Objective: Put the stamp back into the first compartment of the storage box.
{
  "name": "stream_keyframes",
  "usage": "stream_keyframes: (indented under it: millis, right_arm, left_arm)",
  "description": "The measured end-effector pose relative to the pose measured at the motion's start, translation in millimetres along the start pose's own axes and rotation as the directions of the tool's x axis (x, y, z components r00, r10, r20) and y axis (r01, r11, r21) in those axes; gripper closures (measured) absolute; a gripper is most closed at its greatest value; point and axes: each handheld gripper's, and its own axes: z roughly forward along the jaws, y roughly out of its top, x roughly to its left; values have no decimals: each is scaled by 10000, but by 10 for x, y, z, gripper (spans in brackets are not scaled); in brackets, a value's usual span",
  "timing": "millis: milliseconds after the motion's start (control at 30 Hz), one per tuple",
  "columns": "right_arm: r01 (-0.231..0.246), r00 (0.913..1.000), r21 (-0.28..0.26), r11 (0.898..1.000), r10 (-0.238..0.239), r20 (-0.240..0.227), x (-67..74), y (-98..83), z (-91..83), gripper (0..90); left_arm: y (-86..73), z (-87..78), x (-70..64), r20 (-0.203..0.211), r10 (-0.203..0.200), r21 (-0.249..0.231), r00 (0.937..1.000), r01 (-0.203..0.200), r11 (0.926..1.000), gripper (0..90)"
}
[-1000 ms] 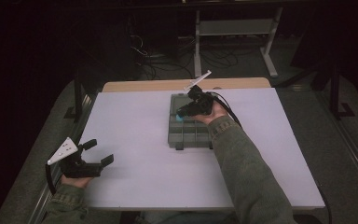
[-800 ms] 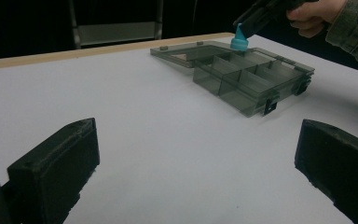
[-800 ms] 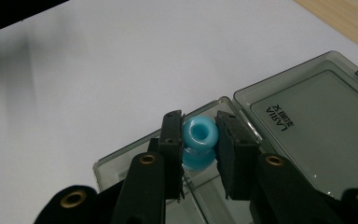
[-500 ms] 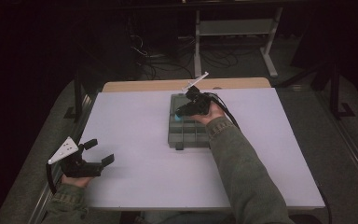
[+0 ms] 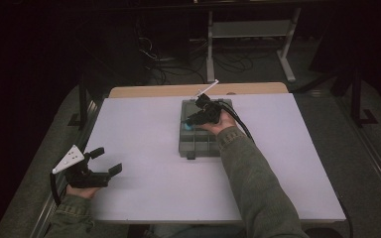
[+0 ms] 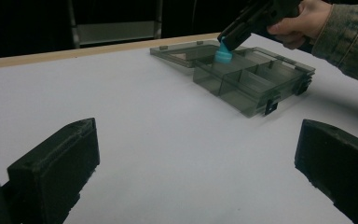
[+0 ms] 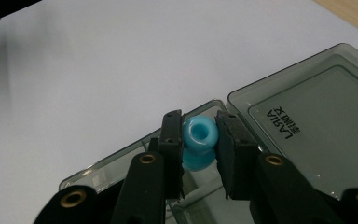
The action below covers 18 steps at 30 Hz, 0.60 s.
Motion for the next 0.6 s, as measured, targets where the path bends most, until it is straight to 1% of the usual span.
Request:
stream_keyframes:
  millis: [100,133,167,200,233,333,367,400,433,467,500,533,567,600]
  right_arm:
    - [-3,10000,90,10000,3,0,2,-4,36,712]
    - [10,10000,216,9998,-11,58,-6,-12,66,694]
    - [10,10000,216,9998,-11,58,-6,-12,66,694]
    - [-123,9999,185,9998,122,45,-10,-19,89,493]
    - [-126,9999,192,9997,124,104,-9,-21,87,459]
    - [-220,9997,11,9998,220,65,-21,-32,37,375]
    - [8,10000,-62,10000,-7,93,-40,-40,18,336]
    - [-66,10000,-99,9999,66,-18,-35,-41,-4,266]
    - [57,10000,-76,10000,-57,-28,-36,-42,-23,197]
    - [57,10000,-76,10000,-57,-28,-36,-42,-23,197]
    - [42,10000,-23,10000,-42,-76,-21,-42,-57,87]
    - [42,10000,-23,10000,-42,-76,-21,-42,-57,87]
    - [345,9992,59,9994,-346,185,6,-43,-90,27]
    - [345,9992,59,9994,-346,185,6,-43,-90,27]
  left_arm:
    - [-1,-4,4,1,12,-3,10000,-12,10000,0]
    - [-1,-2,5,9,6,-15,10000,-6,10000,0]
    - [-1,-2,5,9,6,-15,10000,-6,10000,0]
    - [-1,-1,3,10,5,4,10000,-5,10000,0]
    - [-1,0,2,10,-12,13,10000,12,10000,0]
    - [-2,0,5,-2,-8,13,10000,8,10000,0]
    - [-2,-1,6,-4,1,35,10000,-1,10000,0]
    - [-2,0,6,6,2,36,10000,-2,10000,0]
    - [-2,1,4,4,-5,38,10000,5,10000,0]
    - [-2,1,4,4,-5,38,10000,5,10000,0]
    - [-4,3,7,40,51,82,10000,-51,10000,0]
    - [-4,3,7,40,51,82,10000,-51,10000,0]
    - [-7,-1,11,47,111,145,9999,-112,9998,0]
    - [-7,-1,11,47,111,145,9999,-112,9998,0]
